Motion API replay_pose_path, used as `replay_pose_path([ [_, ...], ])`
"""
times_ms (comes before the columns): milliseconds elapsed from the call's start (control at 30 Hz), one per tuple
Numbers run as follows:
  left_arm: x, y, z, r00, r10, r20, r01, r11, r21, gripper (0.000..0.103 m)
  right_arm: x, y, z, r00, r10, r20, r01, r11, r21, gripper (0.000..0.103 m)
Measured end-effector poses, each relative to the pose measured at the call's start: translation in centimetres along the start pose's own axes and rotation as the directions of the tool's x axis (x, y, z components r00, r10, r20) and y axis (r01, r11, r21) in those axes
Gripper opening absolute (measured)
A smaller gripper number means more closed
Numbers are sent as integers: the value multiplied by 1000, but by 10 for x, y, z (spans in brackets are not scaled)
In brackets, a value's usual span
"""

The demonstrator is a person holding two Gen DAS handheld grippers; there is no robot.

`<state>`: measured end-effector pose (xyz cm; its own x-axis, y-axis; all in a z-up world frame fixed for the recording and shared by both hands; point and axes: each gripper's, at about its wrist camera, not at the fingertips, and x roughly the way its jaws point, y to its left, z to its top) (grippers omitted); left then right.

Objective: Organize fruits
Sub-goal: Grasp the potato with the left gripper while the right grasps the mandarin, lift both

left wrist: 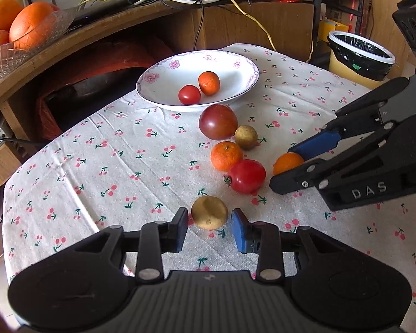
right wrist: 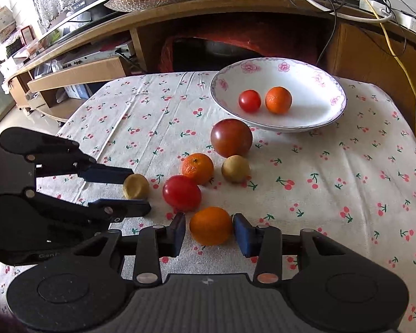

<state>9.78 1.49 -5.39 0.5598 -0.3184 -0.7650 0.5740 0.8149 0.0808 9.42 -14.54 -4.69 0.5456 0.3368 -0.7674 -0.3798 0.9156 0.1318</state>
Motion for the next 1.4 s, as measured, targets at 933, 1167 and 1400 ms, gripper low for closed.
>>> replay_pose_path([
  [933,-8,-3,18,999,-7,40,9,999,-47,36,-12,0,8,1000,1,28,-1,1000,18,28],
  [1167,-9,-3,29,998,-10,60,14,998,-68,37,-17,-2,12,999,1,47,-2,1000,27,28],
  [1400,-9,-3,38,997,-14,78,21,997,-80,36,-24,-5,16,997,-5,73,2,999,36,28],
])
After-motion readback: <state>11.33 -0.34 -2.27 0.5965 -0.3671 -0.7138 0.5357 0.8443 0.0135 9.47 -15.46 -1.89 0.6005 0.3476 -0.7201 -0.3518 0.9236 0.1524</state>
